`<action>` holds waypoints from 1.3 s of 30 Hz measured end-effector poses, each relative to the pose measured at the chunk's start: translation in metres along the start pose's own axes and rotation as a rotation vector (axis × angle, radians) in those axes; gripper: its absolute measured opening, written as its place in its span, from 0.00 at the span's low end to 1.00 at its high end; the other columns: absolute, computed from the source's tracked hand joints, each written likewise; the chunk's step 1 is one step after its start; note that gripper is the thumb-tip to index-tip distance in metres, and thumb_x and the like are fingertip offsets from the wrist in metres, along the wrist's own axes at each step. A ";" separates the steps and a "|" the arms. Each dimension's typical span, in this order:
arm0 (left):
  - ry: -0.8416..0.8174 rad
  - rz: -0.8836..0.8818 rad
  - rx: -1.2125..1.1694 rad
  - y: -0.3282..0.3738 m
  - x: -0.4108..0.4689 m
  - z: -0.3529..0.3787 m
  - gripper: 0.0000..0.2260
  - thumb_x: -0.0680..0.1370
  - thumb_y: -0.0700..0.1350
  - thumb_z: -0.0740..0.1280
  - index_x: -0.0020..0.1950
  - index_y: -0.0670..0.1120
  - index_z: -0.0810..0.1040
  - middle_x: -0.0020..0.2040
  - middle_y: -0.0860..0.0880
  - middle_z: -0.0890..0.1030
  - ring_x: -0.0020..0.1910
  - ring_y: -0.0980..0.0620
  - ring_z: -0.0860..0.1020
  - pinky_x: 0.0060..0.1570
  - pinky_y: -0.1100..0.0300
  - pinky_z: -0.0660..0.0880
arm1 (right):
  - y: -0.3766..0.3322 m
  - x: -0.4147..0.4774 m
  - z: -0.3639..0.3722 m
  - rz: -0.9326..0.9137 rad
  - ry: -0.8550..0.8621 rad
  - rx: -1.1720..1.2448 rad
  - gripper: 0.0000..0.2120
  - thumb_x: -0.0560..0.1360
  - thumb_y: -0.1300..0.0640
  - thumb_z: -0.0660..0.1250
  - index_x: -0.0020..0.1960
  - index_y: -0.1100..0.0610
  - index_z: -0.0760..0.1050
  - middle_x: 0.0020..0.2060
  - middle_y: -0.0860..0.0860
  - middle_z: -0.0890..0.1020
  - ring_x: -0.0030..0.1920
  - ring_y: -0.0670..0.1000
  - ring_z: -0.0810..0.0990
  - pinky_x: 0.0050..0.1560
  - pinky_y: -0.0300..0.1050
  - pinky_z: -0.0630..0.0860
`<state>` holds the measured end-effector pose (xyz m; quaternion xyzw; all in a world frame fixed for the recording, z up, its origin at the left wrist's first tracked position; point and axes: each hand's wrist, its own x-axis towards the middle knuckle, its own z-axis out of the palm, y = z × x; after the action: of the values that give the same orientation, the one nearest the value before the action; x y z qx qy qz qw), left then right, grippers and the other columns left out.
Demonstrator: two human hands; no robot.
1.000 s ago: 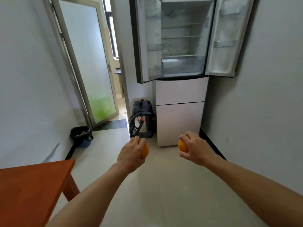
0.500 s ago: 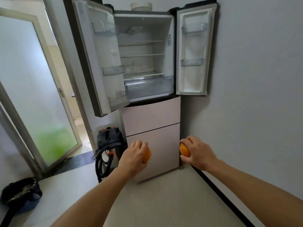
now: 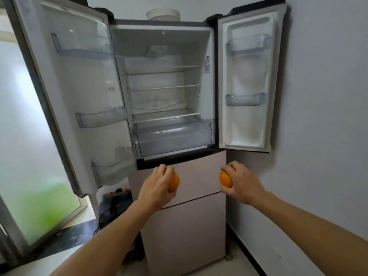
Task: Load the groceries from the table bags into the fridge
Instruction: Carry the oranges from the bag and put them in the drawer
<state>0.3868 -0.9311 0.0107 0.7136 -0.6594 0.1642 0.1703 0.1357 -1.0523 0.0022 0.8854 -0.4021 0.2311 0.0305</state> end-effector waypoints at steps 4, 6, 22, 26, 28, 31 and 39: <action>0.031 -0.033 0.000 -0.023 0.073 0.009 0.28 0.72 0.53 0.71 0.68 0.49 0.64 0.62 0.49 0.68 0.58 0.48 0.69 0.48 0.55 0.73 | 0.023 0.081 0.013 -0.069 0.011 0.014 0.31 0.70 0.41 0.69 0.69 0.49 0.66 0.60 0.49 0.70 0.56 0.51 0.73 0.48 0.43 0.73; 0.063 -0.047 -0.009 -0.038 0.112 0.010 0.28 0.72 0.52 0.71 0.67 0.48 0.65 0.61 0.48 0.69 0.58 0.47 0.70 0.47 0.53 0.74 | 0.032 0.123 0.019 -0.103 0.033 0.026 0.31 0.70 0.41 0.70 0.69 0.49 0.66 0.60 0.49 0.71 0.54 0.51 0.74 0.49 0.44 0.74; -0.016 -0.069 -0.019 -0.184 0.417 0.069 0.29 0.68 0.51 0.75 0.65 0.47 0.67 0.61 0.47 0.71 0.56 0.46 0.72 0.53 0.51 0.73 | 0.062 0.463 0.057 -0.082 0.038 0.105 0.32 0.67 0.42 0.73 0.65 0.53 0.69 0.56 0.53 0.75 0.51 0.53 0.75 0.49 0.47 0.73; -0.268 -0.090 0.073 -0.212 0.460 0.101 0.28 0.68 0.53 0.76 0.62 0.47 0.68 0.59 0.47 0.73 0.55 0.46 0.74 0.50 0.53 0.72 | 0.060 0.530 0.084 -0.070 -0.227 0.004 0.27 0.64 0.40 0.74 0.57 0.53 0.72 0.51 0.53 0.78 0.48 0.55 0.76 0.47 0.50 0.78; -0.386 -0.116 0.100 -0.225 0.479 0.117 0.30 0.68 0.54 0.75 0.63 0.46 0.67 0.61 0.46 0.73 0.56 0.45 0.74 0.52 0.53 0.73 | 0.054 0.559 0.103 -0.097 -0.340 -0.063 0.26 0.65 0.40 0.72 0.55 0.55 0.73 0.50 0.54 0.79 0.46 0.55 0.77 0.45 0.48 0.77; -0.527 -0.141 0.172 -0.241 0.501 0.143 0.34 0.69 0.57 0.74 0.68 0.45 0.64 0.65 0.44 0.72 0.61 0.43 0.73 0.58 0.51 0.72 | 0.044 0.593 0.141 -0.196 -0.503 -0.156 0.26 0.69 0.38 0.68 0.59 0.55 0.72 0.53 0.53 0.79 0.48 0.55 0.77 0.47 0.47 0.75; -0.755 -0.177 0.286 -0.267 0.548 0.200 0.37 0.72 0.54 0.73 0.73 0.43 0.58 0.70 0.42 0.66 0.64 0.39 0.71 0.59 0.48 0.70 | 0.033 0.660 0.237 -0.395 -0.746 -0.407 0.29 0.74 0.43 0.69 0.69 0.55 0.67 0.64 0.55 0.75 0.61 0.59 0.75 0.56 0.52 0.74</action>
<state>0.6966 -1.4887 0.0776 0.7941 -0.5822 -0.0343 -0.1708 0.5790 -1.5914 0.0732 0.9436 -0.2466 -0.1970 0.1003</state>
